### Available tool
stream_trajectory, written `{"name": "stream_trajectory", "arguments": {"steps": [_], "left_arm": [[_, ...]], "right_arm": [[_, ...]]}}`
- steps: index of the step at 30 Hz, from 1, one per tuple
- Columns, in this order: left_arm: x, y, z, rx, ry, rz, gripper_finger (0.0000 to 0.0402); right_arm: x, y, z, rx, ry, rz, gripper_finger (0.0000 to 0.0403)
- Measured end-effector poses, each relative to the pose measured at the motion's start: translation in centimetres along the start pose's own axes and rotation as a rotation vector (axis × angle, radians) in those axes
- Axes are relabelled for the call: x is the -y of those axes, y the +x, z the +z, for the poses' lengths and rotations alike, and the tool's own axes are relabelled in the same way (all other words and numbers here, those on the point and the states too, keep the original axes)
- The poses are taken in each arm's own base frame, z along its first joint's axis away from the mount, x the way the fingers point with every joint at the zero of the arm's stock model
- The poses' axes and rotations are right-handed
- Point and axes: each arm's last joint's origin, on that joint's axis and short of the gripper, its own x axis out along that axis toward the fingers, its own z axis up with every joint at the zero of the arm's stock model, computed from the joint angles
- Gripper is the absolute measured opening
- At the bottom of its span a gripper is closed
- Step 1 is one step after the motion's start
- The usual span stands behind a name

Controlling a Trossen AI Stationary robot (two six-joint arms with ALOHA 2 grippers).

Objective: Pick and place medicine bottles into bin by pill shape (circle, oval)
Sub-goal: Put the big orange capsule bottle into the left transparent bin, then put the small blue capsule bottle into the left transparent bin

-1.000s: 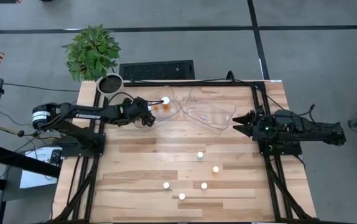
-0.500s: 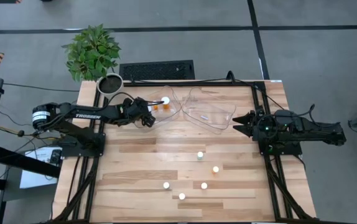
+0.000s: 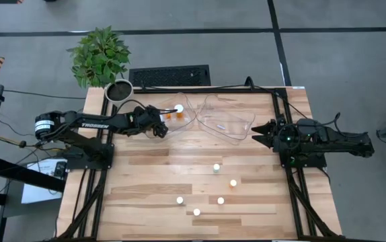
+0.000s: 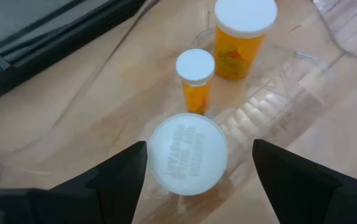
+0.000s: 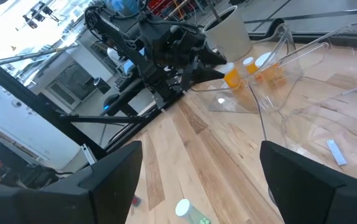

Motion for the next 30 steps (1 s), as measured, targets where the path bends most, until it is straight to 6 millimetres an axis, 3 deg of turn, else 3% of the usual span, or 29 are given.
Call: {"name": "stream_trajectory", "arguments": {"steps": [6, 12, 20, 25, 30], "left_arm": [[0.4, -0.9, 1.2, -0.014, 0.011, -0.067, 0.0286], [1.1, -2.7, 3.9, -0.009, 0.046, -0.088, 0.0286], [4.8, -7.4, 6.8, 0.011, 0.161, -0.338, 0.0286], [8.4, -11.6, 6.7, 0.015, 0.190, -0.560, 0.0286], [12.4, -16.2, 3.9, 0.076, 0.226, -0.754, 0.0286]], "right_arm": [[0.0, 0.0, 0.0, 0.000, 0.000, 0.000, 0.0333], [0.0, 0.0, 0.0, 0.000, 0.000, 0.000, 0.0333], [0.0, 0.0, 0.0, 0.000, 0.000, 0.000, 0.0333], [0.0, 0.0, 0.0, -0.001, 0.000, 0.001, 0.0333], [0.0, 0.0, 0.0, -0.001, 0.000, 0.001, 0.0333]]}}
